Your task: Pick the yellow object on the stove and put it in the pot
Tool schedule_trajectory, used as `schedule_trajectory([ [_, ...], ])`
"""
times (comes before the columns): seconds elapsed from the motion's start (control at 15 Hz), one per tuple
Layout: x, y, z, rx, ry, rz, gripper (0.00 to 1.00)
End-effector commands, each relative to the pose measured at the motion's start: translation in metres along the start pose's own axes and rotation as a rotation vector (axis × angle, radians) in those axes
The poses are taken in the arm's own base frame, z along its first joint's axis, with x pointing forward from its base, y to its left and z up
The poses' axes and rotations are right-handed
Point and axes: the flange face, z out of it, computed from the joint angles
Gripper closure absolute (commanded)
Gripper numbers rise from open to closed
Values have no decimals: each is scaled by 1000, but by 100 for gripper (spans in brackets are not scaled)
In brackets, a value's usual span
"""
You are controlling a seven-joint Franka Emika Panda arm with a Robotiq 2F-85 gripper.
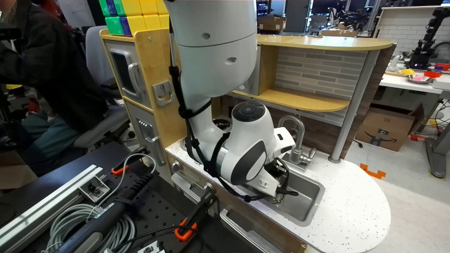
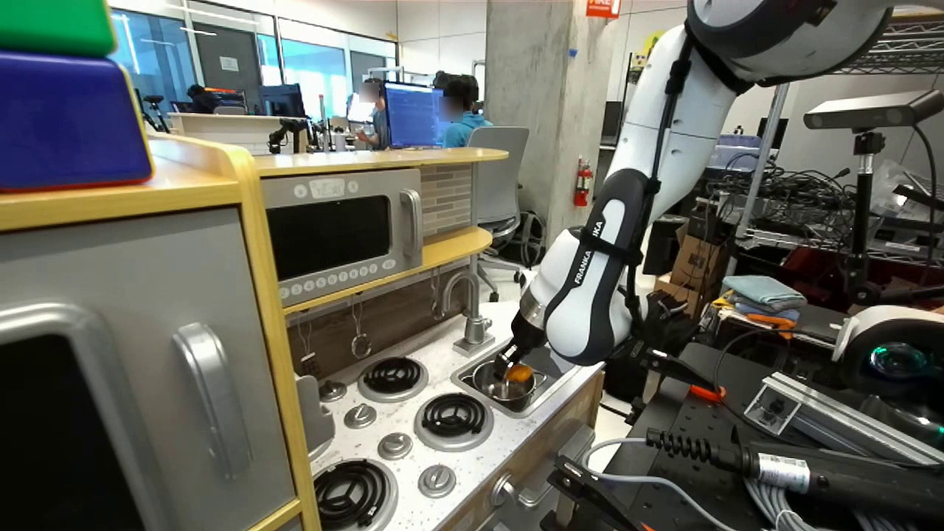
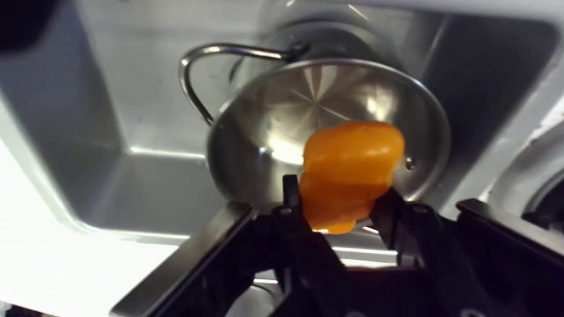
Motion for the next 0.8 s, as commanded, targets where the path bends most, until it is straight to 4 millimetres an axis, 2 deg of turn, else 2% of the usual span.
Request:
schedule_trajectory([
  [0.0,-9,13,-2,31,-19,115,83],
  [0.4,-19,13,13,44,-36,228,83],
  [0.47,-20,10,15,43,-34,233,61],
  [0.6,-22,7,17,42,-34,241,78],
  [0.67,-22,6,18,41,-37,246,52],
  [0.73,-21,7,17,47,-37,255,32],
])
